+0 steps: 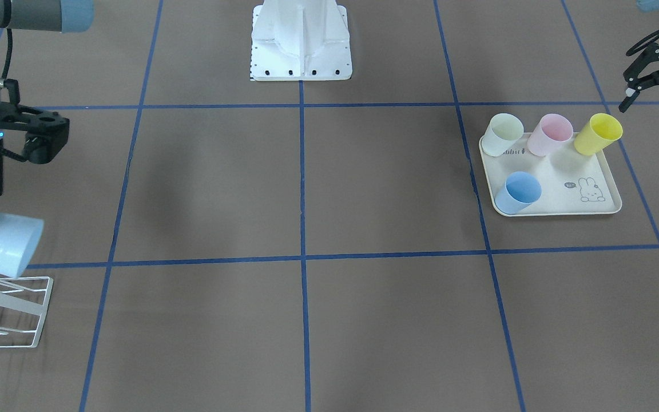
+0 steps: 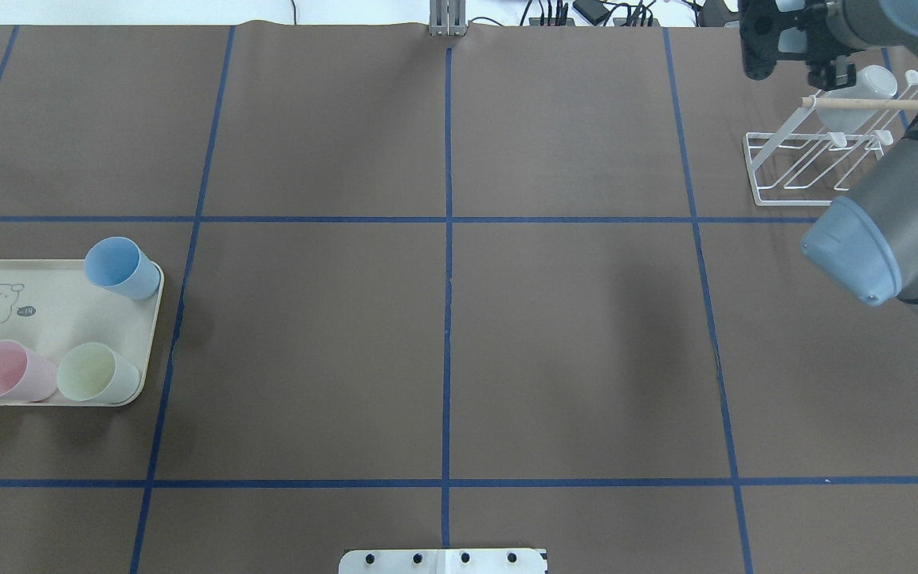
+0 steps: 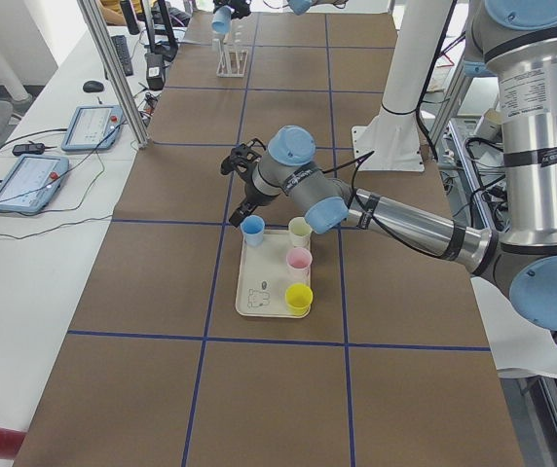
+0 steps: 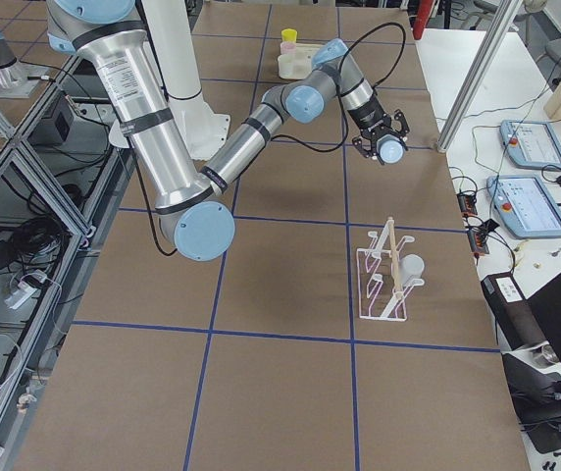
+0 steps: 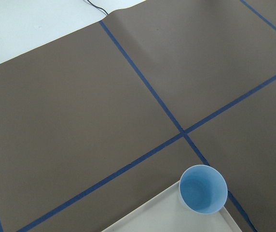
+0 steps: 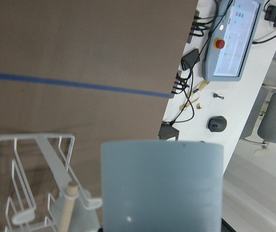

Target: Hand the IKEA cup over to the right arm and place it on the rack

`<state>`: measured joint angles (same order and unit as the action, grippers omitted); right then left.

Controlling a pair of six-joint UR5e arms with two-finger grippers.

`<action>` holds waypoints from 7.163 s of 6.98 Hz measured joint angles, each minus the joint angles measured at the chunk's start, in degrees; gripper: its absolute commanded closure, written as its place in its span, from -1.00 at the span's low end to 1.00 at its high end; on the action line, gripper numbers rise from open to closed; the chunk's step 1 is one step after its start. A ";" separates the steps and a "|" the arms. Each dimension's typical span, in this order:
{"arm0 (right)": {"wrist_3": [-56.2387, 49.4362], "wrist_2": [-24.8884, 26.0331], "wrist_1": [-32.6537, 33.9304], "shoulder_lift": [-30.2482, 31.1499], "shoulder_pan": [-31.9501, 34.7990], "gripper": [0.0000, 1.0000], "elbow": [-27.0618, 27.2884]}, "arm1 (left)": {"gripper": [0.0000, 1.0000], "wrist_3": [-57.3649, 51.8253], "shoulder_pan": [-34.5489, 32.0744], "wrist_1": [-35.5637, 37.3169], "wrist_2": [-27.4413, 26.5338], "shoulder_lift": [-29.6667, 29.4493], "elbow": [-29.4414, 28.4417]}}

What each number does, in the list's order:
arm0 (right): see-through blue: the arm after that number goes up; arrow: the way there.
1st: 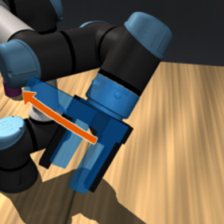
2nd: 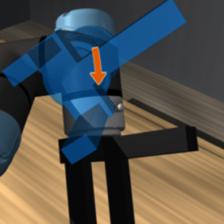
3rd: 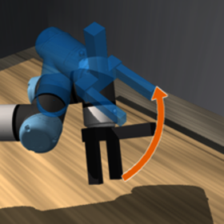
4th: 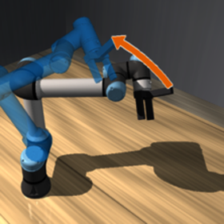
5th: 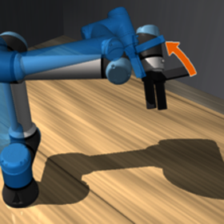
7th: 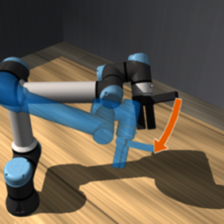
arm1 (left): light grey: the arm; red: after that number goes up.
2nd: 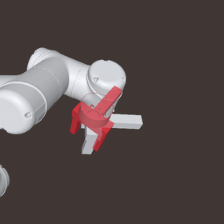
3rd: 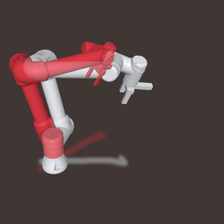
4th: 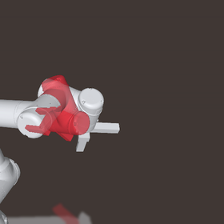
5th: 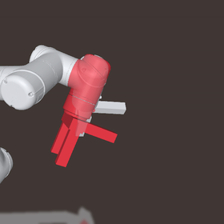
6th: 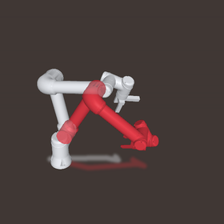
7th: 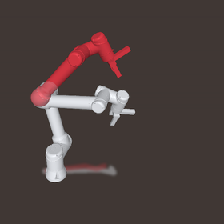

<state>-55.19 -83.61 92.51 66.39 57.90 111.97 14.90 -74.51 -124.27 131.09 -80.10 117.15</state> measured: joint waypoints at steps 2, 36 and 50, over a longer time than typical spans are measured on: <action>-11.21 4.30 -1.86 2.90 2.70 1.00 -3.59 | -1.00 0.17 -0.02 -0.01 0.04 0.03 -0.01; 43.24 -15.32 -27.87 6.80 -3.65 -0.99 -7.84 | -1.00 21.70 10.89 -13.53 -9.90 4.96 -1.77; 72.27 -20.63 -32.65 5.77 -15.19 -0.99 -2.98 | 0.63 41.62 29.07 -23.22 -31.84 -5.45 -18.71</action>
<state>17.08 -104.24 59.85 72.16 42.72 108.99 56.52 -45.44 -147.48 99.25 -85.55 98.44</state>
